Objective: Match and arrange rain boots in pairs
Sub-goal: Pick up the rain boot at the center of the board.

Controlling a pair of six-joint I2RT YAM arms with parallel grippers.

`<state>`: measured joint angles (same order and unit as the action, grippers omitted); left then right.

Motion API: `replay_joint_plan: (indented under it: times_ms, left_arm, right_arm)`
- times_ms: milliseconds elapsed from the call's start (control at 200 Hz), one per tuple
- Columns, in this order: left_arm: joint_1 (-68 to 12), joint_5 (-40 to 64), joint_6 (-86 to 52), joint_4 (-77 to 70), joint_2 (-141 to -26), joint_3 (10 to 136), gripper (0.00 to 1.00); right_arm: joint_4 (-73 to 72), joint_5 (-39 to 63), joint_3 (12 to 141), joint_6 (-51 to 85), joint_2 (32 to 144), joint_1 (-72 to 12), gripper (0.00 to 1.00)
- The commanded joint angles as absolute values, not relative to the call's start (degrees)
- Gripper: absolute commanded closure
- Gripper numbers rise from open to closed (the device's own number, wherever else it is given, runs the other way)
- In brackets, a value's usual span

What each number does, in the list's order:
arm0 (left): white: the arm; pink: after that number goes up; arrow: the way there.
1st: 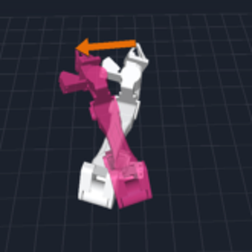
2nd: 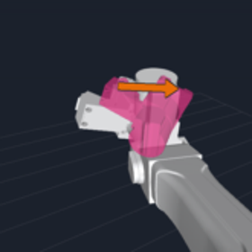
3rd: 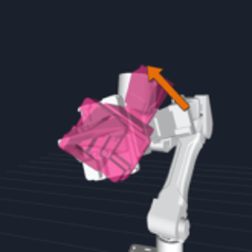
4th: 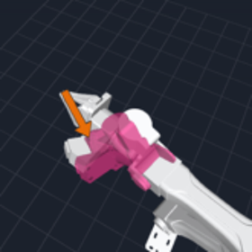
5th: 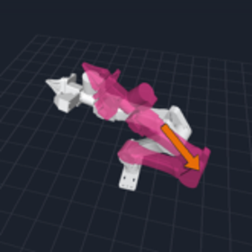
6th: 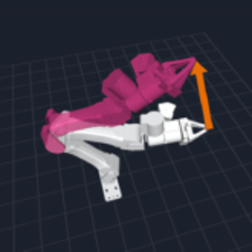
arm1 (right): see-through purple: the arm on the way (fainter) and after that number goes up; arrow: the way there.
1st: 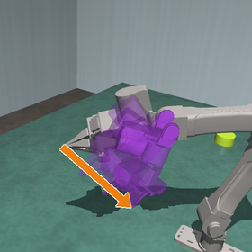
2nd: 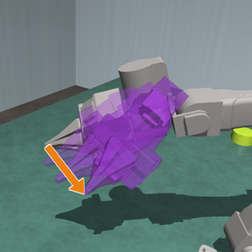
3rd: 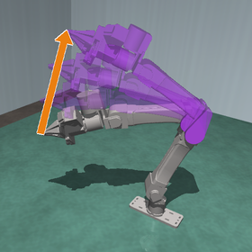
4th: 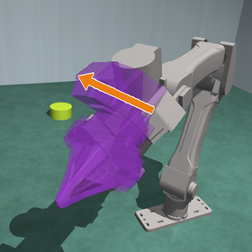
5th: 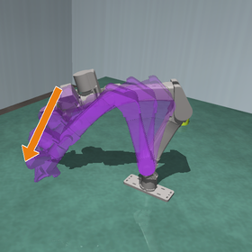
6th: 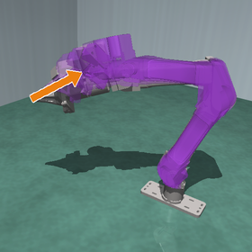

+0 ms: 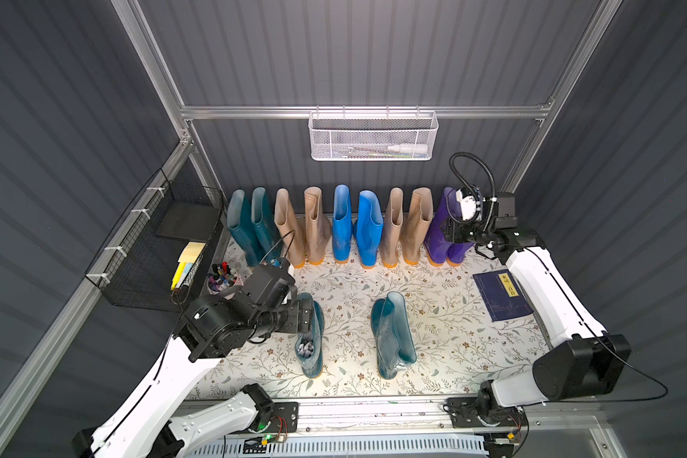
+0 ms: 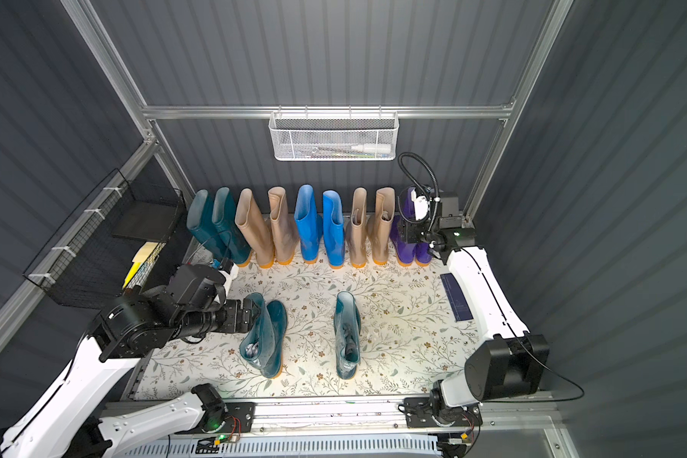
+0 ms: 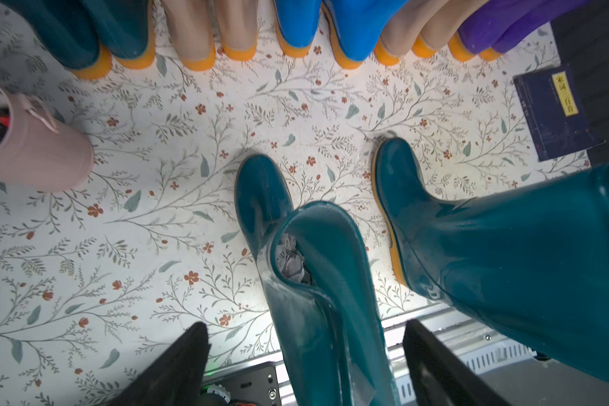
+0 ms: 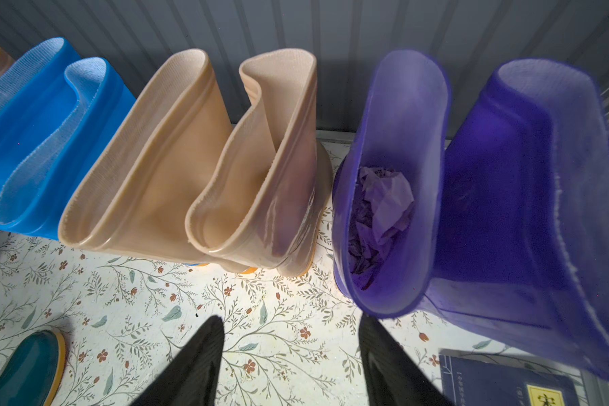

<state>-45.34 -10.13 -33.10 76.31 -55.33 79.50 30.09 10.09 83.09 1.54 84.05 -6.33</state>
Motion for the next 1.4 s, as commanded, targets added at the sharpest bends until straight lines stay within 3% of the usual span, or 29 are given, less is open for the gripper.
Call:
replay_joint_plan:
  times_ms: [0,265,465,845,956,1061,1396]
  left_arm:
    - [-45.5,-5.8,-35.1,76.4,-54.7,77.4,0.11]
    - [-45.5,-3.5,-35.2,72.4,-54.9,73.6,0.16]
    - [-45.5,-1.8,-33.3,69.2,-55.9,71.4,0.30]
    - [-45.5,-0.5,-31.9,68.2,-56.5,69.6,0.70]
    - [-45.5,-0.3,-31.3,65.2,-55.1,68.0,0.81]
    - [-45.5,0.3,-30.6,61.8,-55.0,67.1,1.00]
    - [-45.5,-2.6,-28.5,61.6,-58.7,73.4,1.00]
  right_arm:
    - [28.8,10.1,82.1,2.6,84.5,-6.6,0.35]
    - [28.2,10.7,80.6,3.2,84.6,-7.2,0.36]
    - [28.4,10.7,77.2,4.8,83.4,-9.0,0.36]
    - [26.3,10.1,58.4,18.7,68.4,-12.4,0.37]
    - [18.2,7.8,50.0,23.6,61.0,-13.4,0.35]
    - [14.9,5.9,46.1,23.6,57.7,-13.4,0.35]
    - [21.1,6.8,46.7,21.8,56.7,-13.4,0.36]
